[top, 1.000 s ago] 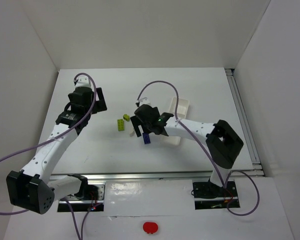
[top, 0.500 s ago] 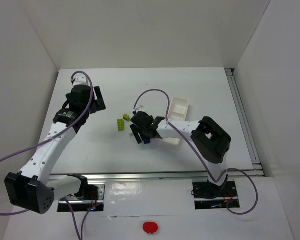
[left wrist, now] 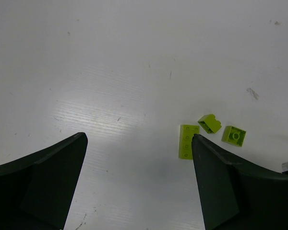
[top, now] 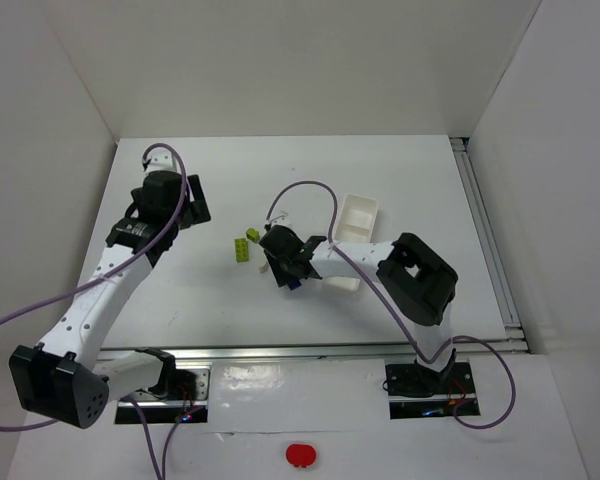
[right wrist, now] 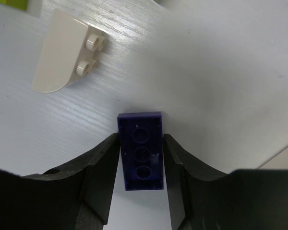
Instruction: Sort the legos into containers by color
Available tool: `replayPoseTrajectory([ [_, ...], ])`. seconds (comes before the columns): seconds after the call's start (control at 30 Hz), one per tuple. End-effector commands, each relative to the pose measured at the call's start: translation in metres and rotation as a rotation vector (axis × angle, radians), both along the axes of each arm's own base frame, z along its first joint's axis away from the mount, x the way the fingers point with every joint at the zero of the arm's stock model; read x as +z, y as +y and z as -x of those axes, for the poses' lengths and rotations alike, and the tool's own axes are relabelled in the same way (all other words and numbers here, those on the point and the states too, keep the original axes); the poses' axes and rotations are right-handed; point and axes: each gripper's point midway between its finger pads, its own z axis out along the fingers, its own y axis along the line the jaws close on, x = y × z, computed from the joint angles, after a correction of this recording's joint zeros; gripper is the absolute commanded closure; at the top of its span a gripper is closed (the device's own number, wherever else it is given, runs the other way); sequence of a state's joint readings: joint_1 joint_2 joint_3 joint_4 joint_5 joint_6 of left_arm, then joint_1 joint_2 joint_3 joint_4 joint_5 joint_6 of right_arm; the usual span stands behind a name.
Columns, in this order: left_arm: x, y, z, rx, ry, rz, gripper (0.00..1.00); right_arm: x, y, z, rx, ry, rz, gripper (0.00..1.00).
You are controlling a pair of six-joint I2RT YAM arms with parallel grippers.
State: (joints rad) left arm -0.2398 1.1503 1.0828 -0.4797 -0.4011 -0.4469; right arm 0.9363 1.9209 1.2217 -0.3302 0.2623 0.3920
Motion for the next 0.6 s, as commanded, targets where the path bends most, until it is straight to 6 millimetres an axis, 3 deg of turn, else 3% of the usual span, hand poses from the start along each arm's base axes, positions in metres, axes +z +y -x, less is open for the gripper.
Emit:
replayPoseTrajectory([
  [0.0, 0.029, 0.003, -0.002, 0.003, -0.075, -0.009, 0.01, 0.011, 0.007, -0.004, -0.005, -0.023, -0.004, 0.52],
  [0.13, 0.04, 0.007, 0.003, 0.023, -0.118, -0.001, 0.01, 0.056, 0.014, -0.02, -0.018, -0.091, -0.091, 0.55],
  [0.17, 0.042, 0.007, 0.001, 0.024, -0.14, 0.005, 0.01, 0.08, 0.015, -0.025, -0.013, -0.123, -0.146, 0.58],
  [0.3, 0.056, 0.003, 0.001, -0.003, -0.179, 0.02, 0.01, 0.127, 0.0, -0.049, -0.053, -0.211, -0.249, 0.62],
  [0.37, 0.06, 0.001, 0.001, -0.018, -0.186, 0.02, 0.01, 0.145, -0.018, -0.068, -0.111, -0.25, -0.27, 0.62],
  [0.53, 0.061, 0.001, -0.001, 0.011, -0.185, 0.046, 0.01, 0.163, -0.073, -0.108, -0.261, -0.313, -0.246, 0.62],
  [0.57, 0.061, 0.002, 0.004, 0.011, -0.165, 0.041, 0.01, 0.162, -0.098, -0.122, -0.334, -0.314, -0.234, 0.62],
])
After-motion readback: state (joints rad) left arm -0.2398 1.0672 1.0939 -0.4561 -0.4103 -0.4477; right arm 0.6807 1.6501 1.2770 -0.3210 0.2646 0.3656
